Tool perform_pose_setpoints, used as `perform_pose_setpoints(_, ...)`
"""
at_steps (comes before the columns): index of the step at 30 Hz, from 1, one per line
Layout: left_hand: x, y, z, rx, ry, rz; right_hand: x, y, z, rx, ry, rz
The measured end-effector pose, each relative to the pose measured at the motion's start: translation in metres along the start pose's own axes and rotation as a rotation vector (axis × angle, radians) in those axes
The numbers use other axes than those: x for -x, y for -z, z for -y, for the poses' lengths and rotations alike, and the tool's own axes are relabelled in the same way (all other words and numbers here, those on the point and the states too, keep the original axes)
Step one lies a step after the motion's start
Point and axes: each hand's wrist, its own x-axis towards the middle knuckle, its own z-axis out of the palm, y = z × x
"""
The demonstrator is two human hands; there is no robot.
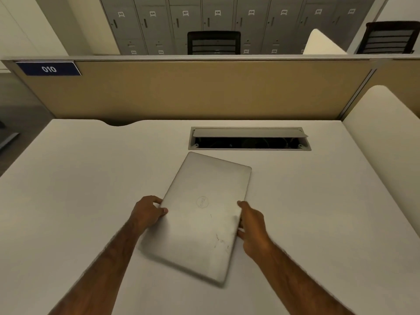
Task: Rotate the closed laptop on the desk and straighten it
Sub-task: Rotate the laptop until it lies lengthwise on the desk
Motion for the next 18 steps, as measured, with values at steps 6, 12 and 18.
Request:
perform_pose_setpoints(6, 0.018, -0.020, -0.012, 0.016, -0.006, 0.003, -0.014, 0.030, 0.033, 0.094, -0.011, 0.099)
perform_pose_setpoints(12, 0.037, -0.032, -0.021, 0.042, 0.027, 0.037, -0.023, 0.041, 0.051, 0.167, -0.023, 0.105)
perform_pose_setpoints(18, 0.057, -0.043, -0.028, 0.102, 0.088, 0.139, -0.036, 0.049, 0.055, 0.257, 0.013, 0.090)
